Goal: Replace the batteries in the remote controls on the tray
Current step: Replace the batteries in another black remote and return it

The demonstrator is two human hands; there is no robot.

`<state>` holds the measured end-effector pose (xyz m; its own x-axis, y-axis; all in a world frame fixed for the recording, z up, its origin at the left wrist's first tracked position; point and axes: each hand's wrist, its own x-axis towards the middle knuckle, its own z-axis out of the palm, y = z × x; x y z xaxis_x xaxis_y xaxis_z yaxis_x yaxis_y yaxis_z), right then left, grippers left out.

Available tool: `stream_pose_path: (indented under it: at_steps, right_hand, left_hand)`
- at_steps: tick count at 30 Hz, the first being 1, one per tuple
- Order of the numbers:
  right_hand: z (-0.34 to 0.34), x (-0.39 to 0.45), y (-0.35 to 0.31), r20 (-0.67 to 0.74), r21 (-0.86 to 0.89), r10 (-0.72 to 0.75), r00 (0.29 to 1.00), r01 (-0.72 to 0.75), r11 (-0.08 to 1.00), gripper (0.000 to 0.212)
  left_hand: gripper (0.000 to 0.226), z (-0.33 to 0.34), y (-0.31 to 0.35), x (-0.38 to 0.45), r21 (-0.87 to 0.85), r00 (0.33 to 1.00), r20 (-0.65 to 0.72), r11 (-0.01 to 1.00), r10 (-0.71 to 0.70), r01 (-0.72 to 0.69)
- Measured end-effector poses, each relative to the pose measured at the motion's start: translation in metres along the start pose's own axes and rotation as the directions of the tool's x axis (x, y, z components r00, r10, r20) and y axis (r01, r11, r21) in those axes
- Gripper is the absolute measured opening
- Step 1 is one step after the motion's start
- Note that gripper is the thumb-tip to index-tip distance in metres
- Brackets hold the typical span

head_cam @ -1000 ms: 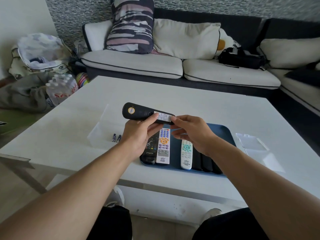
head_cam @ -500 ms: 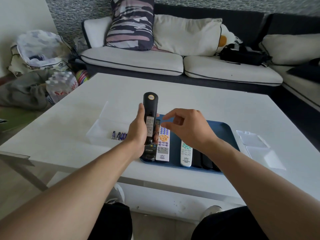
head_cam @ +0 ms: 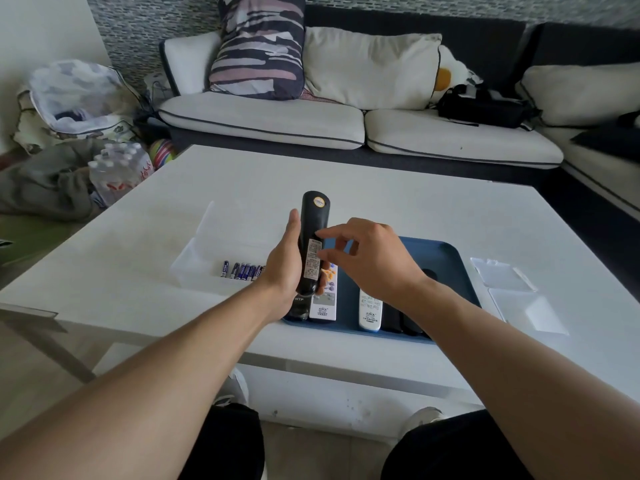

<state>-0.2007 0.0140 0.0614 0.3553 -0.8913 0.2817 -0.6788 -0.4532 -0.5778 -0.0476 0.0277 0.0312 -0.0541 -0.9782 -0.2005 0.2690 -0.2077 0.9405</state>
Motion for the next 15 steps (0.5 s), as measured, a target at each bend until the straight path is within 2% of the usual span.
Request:
stream_pose_path:
  at_steps: [3, 7, 8, 10, 13, 15]
  right_hand:
    - [-0.001, 0.0, -0.003, 0.059, 0.002, 0.021, 0.998, -0.021, 1.0, 0.029]
    - [-0.004, 0.0, -0.006, 0.164, 0.088, 0.135, 0.977, -0.151, 0.985, 0.031]
    - [-0.004, -0.001, -0.006, 0.176, 0.116, 0.156, 0.972, -0.178, 0.977, 0.031]
    - [-0.003, -0.001, -0.006, 0.179, 0.279, 0.192, 0.965, -0.237, 0.931, 0.031]
    - [-0.007, 0.003, -0.004, 0.14, 0.621, 0.283, 0.949, -0.307, 0.721, 0.024]
    - [-0.012, 0.006, -0.004, 0.211, 0.785, 0.318, 0.924, -0.355, 0.509, 0.013]
  left_hand:
    - [0.078, 0.001, 0.0, -0.001, 0.086, 0.999, -0.024, 0.996, -0.024, 0.026]
    - [0.075, 0.004, -0.004, -0.003, 0.232, 0.996, -0.08, 0.971, -0.039, 0.056]
    - [0.076, 0.005, -0.005, -0.003, 0.235, 0.995, -0.087, 0.97, -0.041, 0.06]
    - [0.076, 0.005, -0.005, 0.0, 0.177, 0.993, -0.108, 0.982, -0.048, 0.066]
    - [0.069, 0.001, -0.003, 0.007, 0.003, 0.98, -0.179, 0.996, -0.084, 0.086]
    - [0.064, -0.004, -0.001, 0.01, -0.076, 0.974, -0.192, 0.991, -0.118, 0.105]
